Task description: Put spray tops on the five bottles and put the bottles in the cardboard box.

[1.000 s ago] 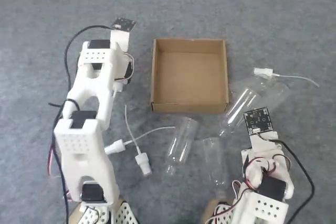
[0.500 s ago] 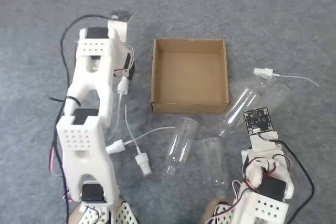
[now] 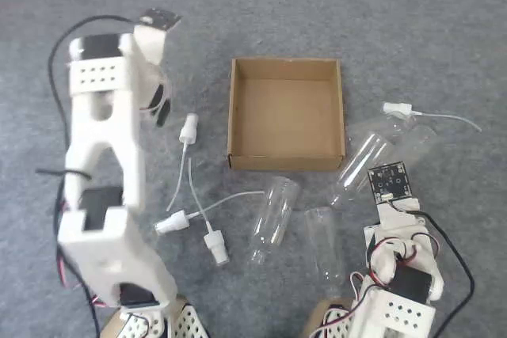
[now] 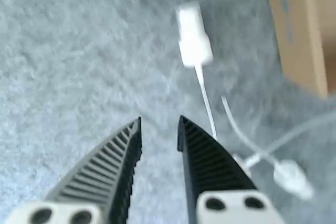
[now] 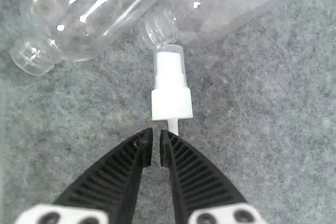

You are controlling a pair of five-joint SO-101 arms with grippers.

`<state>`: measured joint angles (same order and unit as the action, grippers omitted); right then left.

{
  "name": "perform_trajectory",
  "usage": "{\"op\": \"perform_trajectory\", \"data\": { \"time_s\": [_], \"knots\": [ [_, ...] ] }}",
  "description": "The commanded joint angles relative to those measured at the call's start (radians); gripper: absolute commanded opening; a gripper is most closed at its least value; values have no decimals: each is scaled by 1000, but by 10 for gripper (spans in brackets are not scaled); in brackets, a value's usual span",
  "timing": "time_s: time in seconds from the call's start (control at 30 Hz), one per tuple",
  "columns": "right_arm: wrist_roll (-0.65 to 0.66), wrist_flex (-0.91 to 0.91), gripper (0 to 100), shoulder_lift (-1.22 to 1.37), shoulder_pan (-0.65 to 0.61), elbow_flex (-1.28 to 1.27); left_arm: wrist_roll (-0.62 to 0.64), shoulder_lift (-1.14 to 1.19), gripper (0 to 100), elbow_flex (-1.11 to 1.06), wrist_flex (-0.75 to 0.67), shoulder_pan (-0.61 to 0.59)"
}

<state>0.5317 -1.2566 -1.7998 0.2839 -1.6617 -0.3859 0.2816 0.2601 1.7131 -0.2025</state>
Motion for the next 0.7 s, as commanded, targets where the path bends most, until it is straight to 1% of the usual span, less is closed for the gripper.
{"op": "perform_trajectory", "data": {
  "time_s": [0.0,0.17,0.27,0.33,0.47,0.53,0.67],
  "knots": [
    [-8,24,6,-15,7,-20,-169,-301,98,-332,-44,11],
    [-8,24,6,-15,8,-20,-361,-546,102,-730,-138,29],
    [-8,22,6,-15,8,-20,-425,-634,103,-880,-209,21],
    [-8,22,6,-15,8,-20,-451,-651,103,-946,-249,23],
    [-6,22,6,-15,8,-20,-503,-651,156,-1041,-347,28],
    [-6,22,6,-15,8,-20,-525,-651,160,-1084,-402,26],
    [-6,22,6,-15,8,-20,-589,-651,160,-1148,-434,26]
  ]
}}
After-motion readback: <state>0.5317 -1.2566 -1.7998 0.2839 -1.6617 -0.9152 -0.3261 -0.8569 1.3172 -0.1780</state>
